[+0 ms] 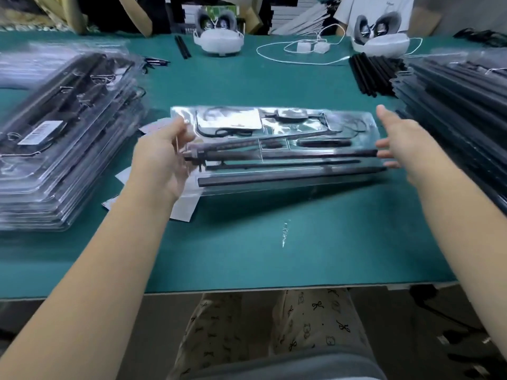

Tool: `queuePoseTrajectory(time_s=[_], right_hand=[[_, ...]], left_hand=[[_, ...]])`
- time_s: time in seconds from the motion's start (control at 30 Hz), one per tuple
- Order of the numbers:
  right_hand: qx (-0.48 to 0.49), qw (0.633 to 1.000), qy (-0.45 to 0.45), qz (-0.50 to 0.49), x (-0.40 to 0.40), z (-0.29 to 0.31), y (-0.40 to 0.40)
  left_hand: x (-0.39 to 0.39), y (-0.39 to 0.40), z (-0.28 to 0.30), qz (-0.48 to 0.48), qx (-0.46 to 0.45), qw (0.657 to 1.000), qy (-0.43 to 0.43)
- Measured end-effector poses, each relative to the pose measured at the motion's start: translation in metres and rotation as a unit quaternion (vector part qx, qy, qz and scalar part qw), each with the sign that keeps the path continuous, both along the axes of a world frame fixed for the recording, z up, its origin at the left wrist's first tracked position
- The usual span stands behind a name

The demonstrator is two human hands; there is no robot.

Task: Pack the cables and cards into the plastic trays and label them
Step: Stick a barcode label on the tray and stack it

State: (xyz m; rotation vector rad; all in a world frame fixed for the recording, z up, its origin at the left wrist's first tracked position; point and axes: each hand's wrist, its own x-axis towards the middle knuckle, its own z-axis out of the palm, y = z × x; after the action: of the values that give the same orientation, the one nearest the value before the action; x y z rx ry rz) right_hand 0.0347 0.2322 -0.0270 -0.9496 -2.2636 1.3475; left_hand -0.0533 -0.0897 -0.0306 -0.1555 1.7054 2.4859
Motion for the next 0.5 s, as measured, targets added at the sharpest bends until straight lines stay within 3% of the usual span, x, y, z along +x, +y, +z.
queuePoseTrajectory(time_s=[0.1, 0.17, 0.27, 0.5], right_hand=[[0.164, 0.981, -0.104, -0.027, -0.010, -0.011, 0.007], [0.232, 0.963, -0.136, 0.012, -0.016, -0.019, 0.004], [0.235, 0.957, -0.161, 0.059, -0.020, -0.030, 0.004], [0.259, 0.947, -0.179, 0.059, -0.023, -0.047, 0.009]], left_hand=[[0.000, -0.002, -0.013, -0.046, 0.031, 0.996, -0.069], [0.000, -0.005, -0.020, -0.060, -0.016, 0.996, -0.066], [0.000, -0.010, -0.024, -0.019, -0.084, 0.995, -0.041], [0.001, -0.011, -0.030, -0.014, -0.117, 0.991, -0.070]])
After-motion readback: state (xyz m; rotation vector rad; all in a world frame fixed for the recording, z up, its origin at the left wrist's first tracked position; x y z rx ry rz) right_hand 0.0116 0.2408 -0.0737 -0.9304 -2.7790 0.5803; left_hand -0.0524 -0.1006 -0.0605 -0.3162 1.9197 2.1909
